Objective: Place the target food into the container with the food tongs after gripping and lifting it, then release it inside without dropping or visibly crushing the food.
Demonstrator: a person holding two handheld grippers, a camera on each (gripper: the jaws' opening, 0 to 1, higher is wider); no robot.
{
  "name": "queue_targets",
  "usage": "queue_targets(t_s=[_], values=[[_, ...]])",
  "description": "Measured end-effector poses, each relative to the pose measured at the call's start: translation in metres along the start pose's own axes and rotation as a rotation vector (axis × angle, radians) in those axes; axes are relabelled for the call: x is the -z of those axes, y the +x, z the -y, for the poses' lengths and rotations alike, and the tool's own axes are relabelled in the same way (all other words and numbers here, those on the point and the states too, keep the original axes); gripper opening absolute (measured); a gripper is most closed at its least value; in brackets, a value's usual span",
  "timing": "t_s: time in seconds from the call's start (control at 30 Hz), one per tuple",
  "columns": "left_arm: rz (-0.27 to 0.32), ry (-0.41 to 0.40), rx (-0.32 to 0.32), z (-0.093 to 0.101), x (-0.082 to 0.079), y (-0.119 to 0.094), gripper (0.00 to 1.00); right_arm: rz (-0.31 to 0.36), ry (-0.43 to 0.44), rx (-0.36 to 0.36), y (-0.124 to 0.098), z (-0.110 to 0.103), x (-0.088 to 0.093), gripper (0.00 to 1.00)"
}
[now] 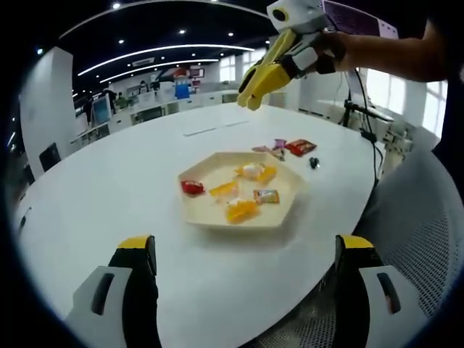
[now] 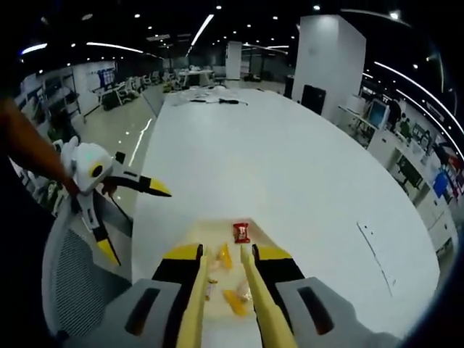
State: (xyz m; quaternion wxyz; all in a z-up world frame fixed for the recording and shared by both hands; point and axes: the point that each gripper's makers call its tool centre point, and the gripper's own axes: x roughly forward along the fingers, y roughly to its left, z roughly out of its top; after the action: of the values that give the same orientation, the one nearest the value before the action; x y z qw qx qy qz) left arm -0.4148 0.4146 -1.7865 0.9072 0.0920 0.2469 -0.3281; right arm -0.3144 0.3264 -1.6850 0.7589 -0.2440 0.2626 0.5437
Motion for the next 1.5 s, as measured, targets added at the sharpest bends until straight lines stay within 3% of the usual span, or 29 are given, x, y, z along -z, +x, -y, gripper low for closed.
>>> queue_targets(t_s=[0.67,1.5], values=[[-0.005,-0.002,0.003,0.0,0.001,0.0,0.99,0.009,0.012,0.021,-0.025,0.018,0.007,0.27],[-0.021,-0.001,0.007,0.001,0.003,0.001,0.99,-0.026,0.022,0.087,-0.068,0.056,0.049,0.28]])
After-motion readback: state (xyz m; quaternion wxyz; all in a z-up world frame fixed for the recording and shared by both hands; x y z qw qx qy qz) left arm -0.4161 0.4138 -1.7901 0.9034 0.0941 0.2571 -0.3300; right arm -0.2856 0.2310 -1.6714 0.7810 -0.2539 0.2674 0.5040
